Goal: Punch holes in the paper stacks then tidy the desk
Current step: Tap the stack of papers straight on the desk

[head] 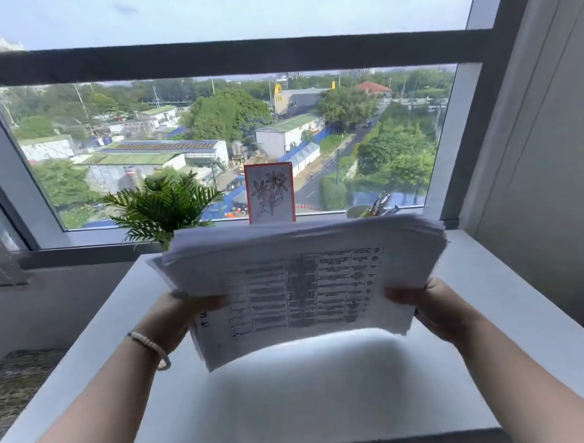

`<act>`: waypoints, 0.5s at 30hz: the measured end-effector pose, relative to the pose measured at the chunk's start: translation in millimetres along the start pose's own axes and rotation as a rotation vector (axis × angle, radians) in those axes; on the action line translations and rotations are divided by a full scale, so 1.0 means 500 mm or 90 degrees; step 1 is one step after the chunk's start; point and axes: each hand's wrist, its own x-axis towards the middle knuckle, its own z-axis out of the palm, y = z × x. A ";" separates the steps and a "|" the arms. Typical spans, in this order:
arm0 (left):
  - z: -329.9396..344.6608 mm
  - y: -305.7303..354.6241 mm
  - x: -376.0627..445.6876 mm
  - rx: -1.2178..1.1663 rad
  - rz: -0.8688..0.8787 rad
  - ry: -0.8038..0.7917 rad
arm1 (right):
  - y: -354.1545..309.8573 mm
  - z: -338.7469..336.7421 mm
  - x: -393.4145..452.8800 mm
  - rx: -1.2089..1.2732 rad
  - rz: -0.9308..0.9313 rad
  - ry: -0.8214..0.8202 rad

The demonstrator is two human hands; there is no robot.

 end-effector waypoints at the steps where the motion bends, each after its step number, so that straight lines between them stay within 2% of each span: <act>1: -0.001 -0.009 -0.006 0.010 -0.016 -0.011 | 0.007 -0.003 -0.003 0.000 0.013 -0.007; 5: 0.002 0.001 -0.011 0.046 -0.018 -0.026 | -0.004 0.010 -0.014 -0.017 -0.008 -0.057; 7: 0.018 0.010 -0.005 0.066 -0.007 -0.010 | -0.007 0.026 -0.011 -0.010 -0.019 -0.049; 12: 0.060 0.016 0.002 0.113 0.072 0.108 | 0.000 0.055 -0.007 0.012 -0.070 0.141; 15: 0.059 0.030 0.008 0.111 0.104 0.112 | -0.004 0.040 -0.009 0.021 -0.067 0.103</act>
